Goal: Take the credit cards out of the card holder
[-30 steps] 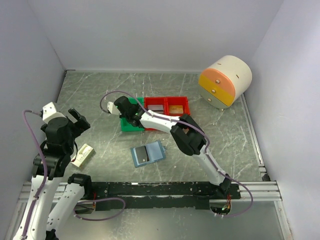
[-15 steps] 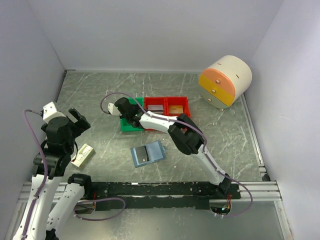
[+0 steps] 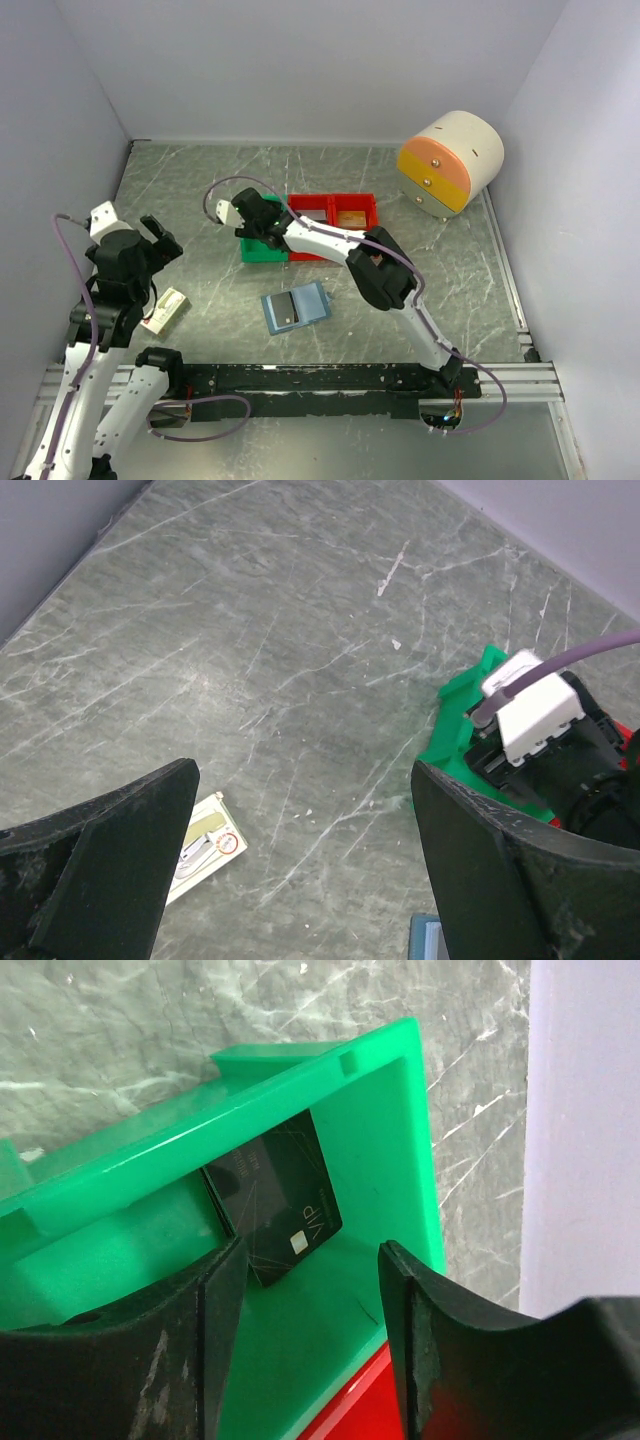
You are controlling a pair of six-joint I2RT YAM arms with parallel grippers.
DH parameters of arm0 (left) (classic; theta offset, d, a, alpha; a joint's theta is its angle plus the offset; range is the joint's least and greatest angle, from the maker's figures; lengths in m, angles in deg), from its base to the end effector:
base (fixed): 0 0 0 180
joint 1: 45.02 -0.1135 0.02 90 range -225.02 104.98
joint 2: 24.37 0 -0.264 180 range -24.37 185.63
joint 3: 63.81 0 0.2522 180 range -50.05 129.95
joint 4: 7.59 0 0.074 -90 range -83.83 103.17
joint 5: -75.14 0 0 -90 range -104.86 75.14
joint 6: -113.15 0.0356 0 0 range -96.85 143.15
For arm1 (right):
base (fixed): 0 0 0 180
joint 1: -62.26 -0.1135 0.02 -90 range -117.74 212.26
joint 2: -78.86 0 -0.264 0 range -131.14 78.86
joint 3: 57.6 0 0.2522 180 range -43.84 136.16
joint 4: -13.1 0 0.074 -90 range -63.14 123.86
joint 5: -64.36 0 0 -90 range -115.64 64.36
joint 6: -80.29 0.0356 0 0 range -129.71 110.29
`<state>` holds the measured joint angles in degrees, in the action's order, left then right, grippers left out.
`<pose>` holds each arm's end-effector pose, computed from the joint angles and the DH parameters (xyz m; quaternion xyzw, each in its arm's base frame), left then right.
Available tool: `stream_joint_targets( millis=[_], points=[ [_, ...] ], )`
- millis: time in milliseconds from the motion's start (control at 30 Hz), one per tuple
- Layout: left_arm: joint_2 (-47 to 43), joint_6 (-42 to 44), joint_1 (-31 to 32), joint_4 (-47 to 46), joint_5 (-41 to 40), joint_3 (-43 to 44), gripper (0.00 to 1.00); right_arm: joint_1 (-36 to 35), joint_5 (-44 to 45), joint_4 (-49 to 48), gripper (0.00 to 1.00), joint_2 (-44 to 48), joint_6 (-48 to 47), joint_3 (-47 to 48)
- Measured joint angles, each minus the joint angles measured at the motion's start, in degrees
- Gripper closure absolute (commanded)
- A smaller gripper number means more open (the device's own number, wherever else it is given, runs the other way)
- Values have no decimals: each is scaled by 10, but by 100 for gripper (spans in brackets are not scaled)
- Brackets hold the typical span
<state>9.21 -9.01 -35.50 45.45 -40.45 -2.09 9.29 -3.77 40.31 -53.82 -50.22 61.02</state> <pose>0.1196 -0.0045 0.3338 -0.2782 0.7826 -0.0122 0.5568 0.3262 0.4104 0.1757 -0.5977 0.6699 -0.1278 0.4214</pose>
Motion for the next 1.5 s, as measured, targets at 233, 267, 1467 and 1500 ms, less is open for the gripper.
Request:
stream_joint_targets(
  millis=[233,267,1467,1500],
  points=[
    [10,0,0,0,4,0,1,6,-43,15,43,54,79,-10],
    [11,0,0,0,5,0,1,9,-45,14,43,65,95,-14],
    [176,-63,144,-172,420,-188,18,78,-432,-341,59,447,872,-707],
    [181,-70,160,-179,417,-188,22,78,-441,-348,59,436,875,-708]
  ],
)
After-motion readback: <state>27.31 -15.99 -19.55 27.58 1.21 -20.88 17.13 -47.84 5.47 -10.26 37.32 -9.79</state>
